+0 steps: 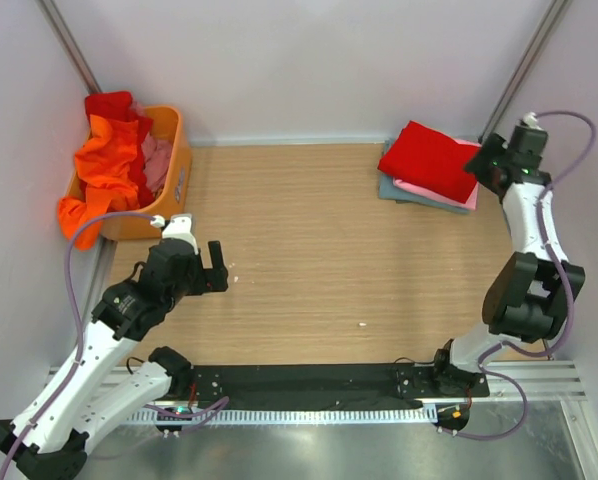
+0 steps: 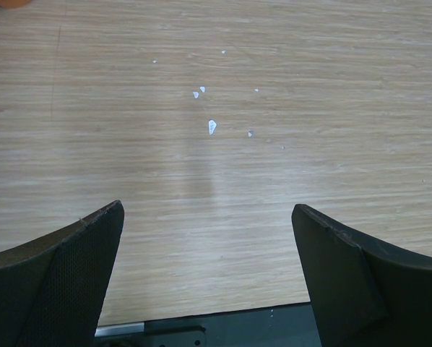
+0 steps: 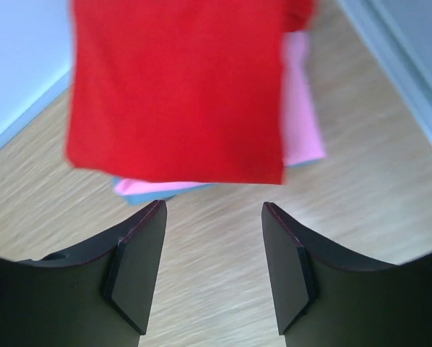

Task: Fold and stack the t-shirts
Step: Neatly place the folded tshirt to the corner

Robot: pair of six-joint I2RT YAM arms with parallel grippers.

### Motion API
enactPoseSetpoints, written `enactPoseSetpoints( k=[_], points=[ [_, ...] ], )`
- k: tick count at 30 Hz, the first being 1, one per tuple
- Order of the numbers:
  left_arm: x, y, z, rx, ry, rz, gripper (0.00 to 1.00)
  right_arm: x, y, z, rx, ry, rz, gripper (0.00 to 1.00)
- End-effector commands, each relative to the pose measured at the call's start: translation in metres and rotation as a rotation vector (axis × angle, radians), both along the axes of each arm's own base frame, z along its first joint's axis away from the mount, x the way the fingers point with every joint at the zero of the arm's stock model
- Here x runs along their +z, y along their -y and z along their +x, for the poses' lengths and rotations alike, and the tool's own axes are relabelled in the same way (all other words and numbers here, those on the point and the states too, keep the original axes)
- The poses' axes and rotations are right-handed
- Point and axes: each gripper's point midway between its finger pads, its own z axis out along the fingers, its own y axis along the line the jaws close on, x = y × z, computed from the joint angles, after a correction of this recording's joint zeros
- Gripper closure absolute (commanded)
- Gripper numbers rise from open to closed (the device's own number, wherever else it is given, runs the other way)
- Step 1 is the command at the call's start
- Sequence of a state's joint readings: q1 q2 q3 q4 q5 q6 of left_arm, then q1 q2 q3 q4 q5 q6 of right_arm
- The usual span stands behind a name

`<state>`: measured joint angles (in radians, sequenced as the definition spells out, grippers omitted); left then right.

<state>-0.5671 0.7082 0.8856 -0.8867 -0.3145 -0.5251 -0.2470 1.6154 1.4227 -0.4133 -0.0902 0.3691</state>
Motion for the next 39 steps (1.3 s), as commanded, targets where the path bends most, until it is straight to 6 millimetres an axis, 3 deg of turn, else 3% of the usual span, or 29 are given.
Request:
enactPoseSetpoints(
  k=[1, 5, 11, 19, 24, 29, 32, 33, 34, 37, 39],
  points=[
    [0.01, 0.002, 0.005, 0.017, 0.045, -0.034, 0.0, -0.04, -0.007, -0.008, 0.051, -0.056, 0.161, 0.38],
    [0.011, 0.002, 0.005, 0.016, 0.052, -0.037, 0.0, -0.052, -0.004, 0.005, 0.068, -0.055, 0.203, 0.38],
    [0.012, 0.002, 0.004, 0.013, 0.053, -0.04, 0.0, -0.078, 0.019, 0.014, 0.011, -0.084, 0.209, 0.33],
    [0.01, 0.003, 0.006, 0.011, 0.045, -0.034, 0.0, -0.073, 0.039, 0.004, -0.049, -0.081, 0.144, 0.28],
    [0.008, 0.004, 0.006, 0.007, 0.037, -0.032, 0.0, -0.084, 0.035, 0.01, -0.034, -0.089, 0.178, 0.29],
    [0.008, 0.004, 0.006, 0.007, 0.037, -0.032, 0.0, -0.091, 0.039, 0.018, -0.047, -0.084, 0.183, 0.42],
    [0.007, 0.004, 0.006, 0.006, 0.033, -0.03, 0.0, -0.093, 0.044, 0.027, -0.054, -0.092, 0.179, 0.62],
    [0.007, 0.004, 0.006, 0.007, 0.033, -0.029, 0.0, -0.083, 0.045, 0.034, -0.047, -0.073, 0.177, 0.66],
    [0.007, 0.004, 0.006, 0.006, 0.033, -0.03, 0.0, -0.08, 0.045, 0.037, -0.039, -0.067, 0.181, 0.79],
    [0.008, 0.004, 0.006, 0.007, 0.033, -0.029, 0.0, -0.069, 0.045, 0.044, -0.031, -0.043, 0.183, 0.99],
    [0.008, 0.004, 0.006, 0.007, 0.035, -0.03, 0.0, -0.054, 0.054, 0.044, -0.051, -0.036, 0.136, 0.98]
  ],
)
